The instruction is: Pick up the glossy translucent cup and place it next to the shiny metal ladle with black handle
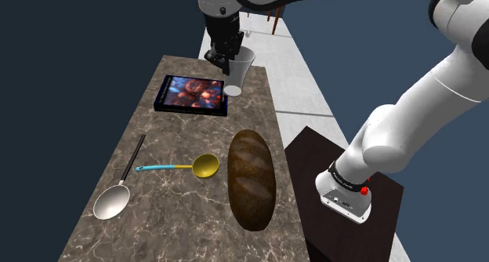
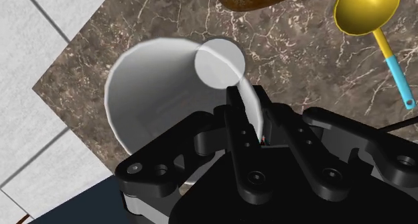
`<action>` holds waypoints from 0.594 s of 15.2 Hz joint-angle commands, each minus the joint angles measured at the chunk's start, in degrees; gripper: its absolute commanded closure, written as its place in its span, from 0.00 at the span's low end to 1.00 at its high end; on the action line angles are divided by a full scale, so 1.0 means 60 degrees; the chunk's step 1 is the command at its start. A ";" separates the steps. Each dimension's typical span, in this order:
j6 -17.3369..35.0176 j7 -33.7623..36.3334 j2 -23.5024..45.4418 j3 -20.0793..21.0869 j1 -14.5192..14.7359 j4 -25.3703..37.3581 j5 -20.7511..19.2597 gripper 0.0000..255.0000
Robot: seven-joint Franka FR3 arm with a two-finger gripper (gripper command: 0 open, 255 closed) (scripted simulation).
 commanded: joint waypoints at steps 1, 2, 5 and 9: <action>-0.0171 0.0485 0.0144 0.0280 0.0207 0.0193 0.0035 1.00; -0.0259 0.0734 0.0268 0.0426 0.0315 0.0340 0.0031 1.00; -0.0538 0.1501 0.0717 0.0868 0.0650 0.0852 -0.0030 1.00; -0.0960 0.2567 0.1505 0.1428 0.1176 0.1719 -0.0241 1.00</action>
